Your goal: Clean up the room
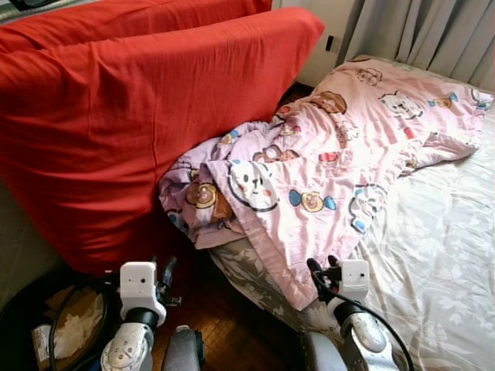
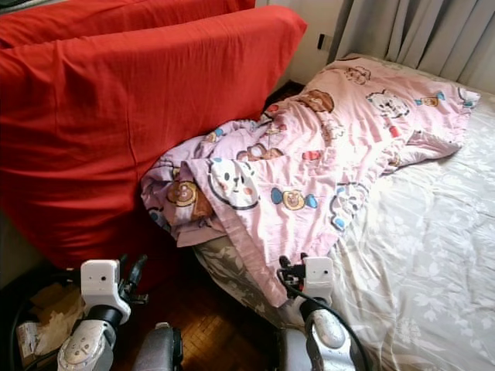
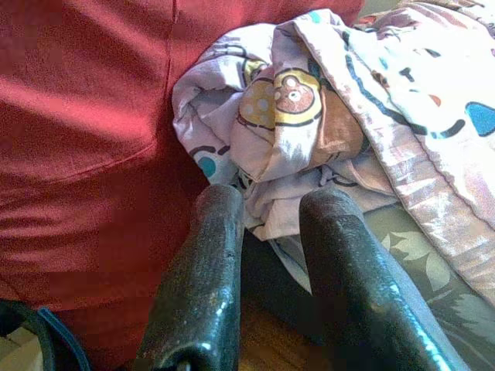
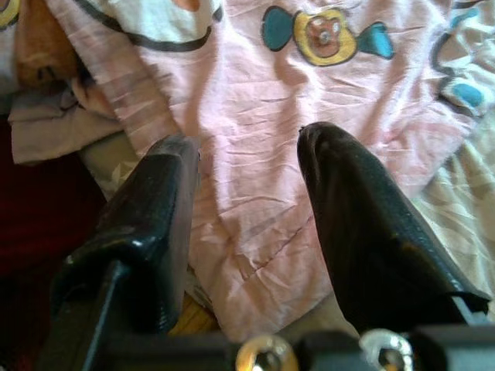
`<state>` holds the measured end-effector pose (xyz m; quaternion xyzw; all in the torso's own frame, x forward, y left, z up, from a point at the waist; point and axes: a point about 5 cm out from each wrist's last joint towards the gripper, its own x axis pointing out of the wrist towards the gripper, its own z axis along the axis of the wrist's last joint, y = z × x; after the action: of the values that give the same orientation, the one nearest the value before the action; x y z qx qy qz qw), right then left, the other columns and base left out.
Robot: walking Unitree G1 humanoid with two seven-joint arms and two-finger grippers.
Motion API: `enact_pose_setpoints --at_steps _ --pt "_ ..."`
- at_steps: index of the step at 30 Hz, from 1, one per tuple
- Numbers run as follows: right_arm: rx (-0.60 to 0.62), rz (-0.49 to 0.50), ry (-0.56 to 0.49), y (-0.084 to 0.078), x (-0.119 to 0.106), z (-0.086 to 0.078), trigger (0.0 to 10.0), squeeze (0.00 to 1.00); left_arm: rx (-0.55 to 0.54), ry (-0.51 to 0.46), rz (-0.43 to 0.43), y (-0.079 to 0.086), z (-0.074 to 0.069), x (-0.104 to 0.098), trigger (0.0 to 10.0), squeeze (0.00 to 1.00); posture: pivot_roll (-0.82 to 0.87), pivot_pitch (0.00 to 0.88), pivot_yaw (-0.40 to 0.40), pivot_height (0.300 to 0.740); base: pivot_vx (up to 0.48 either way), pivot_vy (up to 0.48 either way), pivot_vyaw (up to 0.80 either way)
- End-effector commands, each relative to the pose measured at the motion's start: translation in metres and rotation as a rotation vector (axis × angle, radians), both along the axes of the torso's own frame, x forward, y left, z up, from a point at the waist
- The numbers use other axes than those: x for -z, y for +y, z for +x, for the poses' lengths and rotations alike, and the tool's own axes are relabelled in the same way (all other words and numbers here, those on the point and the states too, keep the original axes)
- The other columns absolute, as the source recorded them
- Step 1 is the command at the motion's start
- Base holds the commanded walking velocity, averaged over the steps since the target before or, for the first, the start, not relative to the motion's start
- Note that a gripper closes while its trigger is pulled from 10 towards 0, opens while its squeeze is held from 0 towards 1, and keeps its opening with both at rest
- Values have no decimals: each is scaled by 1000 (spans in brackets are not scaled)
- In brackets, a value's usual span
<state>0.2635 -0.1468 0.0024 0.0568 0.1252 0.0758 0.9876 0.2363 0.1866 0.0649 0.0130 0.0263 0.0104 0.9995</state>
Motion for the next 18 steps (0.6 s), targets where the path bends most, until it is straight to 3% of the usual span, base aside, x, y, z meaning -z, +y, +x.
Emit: enact_pose_setpoints --at_steps 1,9,13,18 --pt "-11 -2 22 2 5 -3 10000 0 -10 24 -13 2 -3 4 10000 0 107 148 -25 621 0 0 800" --pt "18 14 53 -1 9 -5 10000 0 -2 26 -14 1 -2 4 10000 0 106 146 -21 621 0 0 122" --pt "172 68 165 -16 20 -5 10000 0 10 26 -15 -2 -1 4 10000 0 106 148 -18 621 0 0 0" --pt "262 119 220 -23 24 -4 10000 0 13 27 -14 -2 -2 4 10000 0 112 154 -15 621 0 0 0"
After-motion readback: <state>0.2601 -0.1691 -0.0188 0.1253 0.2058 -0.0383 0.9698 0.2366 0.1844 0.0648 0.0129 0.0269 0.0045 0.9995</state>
